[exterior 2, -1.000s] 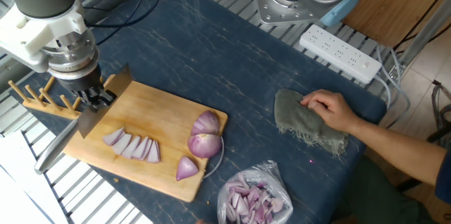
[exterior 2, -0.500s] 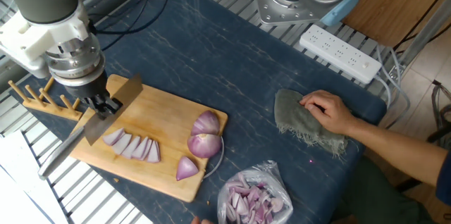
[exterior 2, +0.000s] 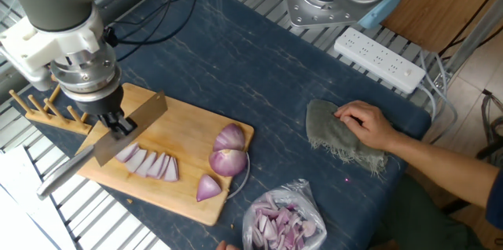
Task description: Chop the onions
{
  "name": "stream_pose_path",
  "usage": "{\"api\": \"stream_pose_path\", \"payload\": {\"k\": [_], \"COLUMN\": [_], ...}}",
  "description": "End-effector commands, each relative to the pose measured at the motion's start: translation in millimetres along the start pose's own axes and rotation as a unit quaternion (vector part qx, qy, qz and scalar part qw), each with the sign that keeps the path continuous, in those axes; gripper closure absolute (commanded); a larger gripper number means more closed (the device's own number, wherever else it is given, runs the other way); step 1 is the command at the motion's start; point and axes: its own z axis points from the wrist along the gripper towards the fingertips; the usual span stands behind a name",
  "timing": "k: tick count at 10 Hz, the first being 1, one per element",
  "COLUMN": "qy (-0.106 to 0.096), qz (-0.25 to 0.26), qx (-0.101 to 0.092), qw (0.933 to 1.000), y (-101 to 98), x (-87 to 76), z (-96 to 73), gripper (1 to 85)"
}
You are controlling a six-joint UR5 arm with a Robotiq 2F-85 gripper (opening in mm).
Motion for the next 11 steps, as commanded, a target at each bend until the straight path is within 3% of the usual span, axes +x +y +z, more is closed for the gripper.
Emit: {"api": "stream_pose_path", "payload": {"k": [1,5,11], "qy": [-0.007,0.005,0.002], "qz": [0.033,0.007,0.007], "qx": [-0.007,-0.008,-0.009], "qw": [0.9994,0.9999,0.9999], "y": [4.3,4.6,-2.4], "x": [-6.8,-1.0,-2.4], "z": [4.1,4.8,6.4], "gripper": [84.7,84.7,84.7]}}
